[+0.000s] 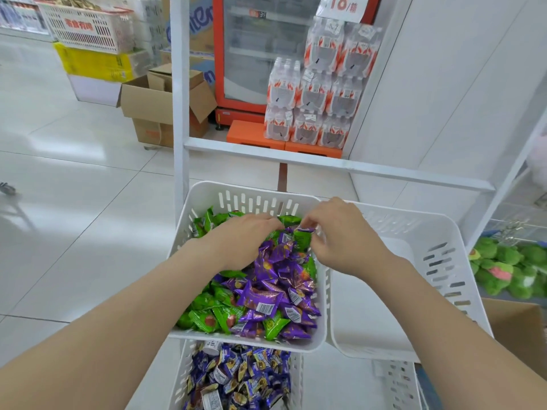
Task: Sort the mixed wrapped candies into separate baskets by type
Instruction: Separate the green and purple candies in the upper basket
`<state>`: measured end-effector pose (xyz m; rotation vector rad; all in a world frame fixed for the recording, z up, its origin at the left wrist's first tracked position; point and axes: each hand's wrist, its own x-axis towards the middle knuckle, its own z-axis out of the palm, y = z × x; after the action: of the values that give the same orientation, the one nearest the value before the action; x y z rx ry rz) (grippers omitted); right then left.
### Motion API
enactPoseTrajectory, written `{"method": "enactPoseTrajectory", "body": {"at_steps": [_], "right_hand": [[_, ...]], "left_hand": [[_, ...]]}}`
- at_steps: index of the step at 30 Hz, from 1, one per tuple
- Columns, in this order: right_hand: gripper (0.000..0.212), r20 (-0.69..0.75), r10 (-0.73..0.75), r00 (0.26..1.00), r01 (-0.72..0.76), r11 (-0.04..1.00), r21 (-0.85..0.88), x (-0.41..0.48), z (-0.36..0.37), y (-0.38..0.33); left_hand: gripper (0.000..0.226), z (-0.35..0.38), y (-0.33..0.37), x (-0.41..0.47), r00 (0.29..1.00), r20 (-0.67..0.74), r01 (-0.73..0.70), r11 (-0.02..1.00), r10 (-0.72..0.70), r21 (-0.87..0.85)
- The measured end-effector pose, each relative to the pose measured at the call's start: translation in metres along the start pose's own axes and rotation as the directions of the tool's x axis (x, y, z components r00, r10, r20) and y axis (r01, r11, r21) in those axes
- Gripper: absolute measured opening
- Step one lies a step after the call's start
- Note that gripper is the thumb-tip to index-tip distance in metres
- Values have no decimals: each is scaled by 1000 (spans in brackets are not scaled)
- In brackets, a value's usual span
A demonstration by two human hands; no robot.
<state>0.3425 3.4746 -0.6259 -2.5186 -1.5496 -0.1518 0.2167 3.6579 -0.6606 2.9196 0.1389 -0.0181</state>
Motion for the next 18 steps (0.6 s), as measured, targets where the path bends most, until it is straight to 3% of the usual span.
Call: {"method": "enactPoseTrajectory", "body": {"at_steps": [3, 5, 10, 12, 14, 16, 18], "right_hand": [[51, 58, -33, 998, 43, 983, -177, -4, 9, -6], [48, 77, -29, 997, 48, 967, -252, -2, 16, -12], [16, 47, 26, 999, -9, 947, -321, 12, 15, -14], [14, 15, 31, 999, -27, 978, -208, 11, 13, -13], [10, -69, 45, 997, -45, 999, 2, 9, 9, -13], [6, -166, 91, 982, -52, 972, 227, 8, 7, -17], [10, -226, 147, 963, -61, 935, 348, 12, 10, -23]], "left_hand": [[89, 2, -7, 12, 989, 149, 0, 998, -10, 68], [84, 0, -7, 14, 974, 212, 39, 985, -75, 168], [42, -12, -5, 3, 976, 78, 163, 923, -202, 350], [25, -13, -8, -2, 968, 36, 211, 882, -248, 421], [26, -10, -10, -6, 971, 7, 213, 876, -240, 433], [29, -10, -11, -9, 977, -40, 209, 892, -211, 401], [30, -16, -15, -14, 973, -35, 227, 927, -227, 298]]}}
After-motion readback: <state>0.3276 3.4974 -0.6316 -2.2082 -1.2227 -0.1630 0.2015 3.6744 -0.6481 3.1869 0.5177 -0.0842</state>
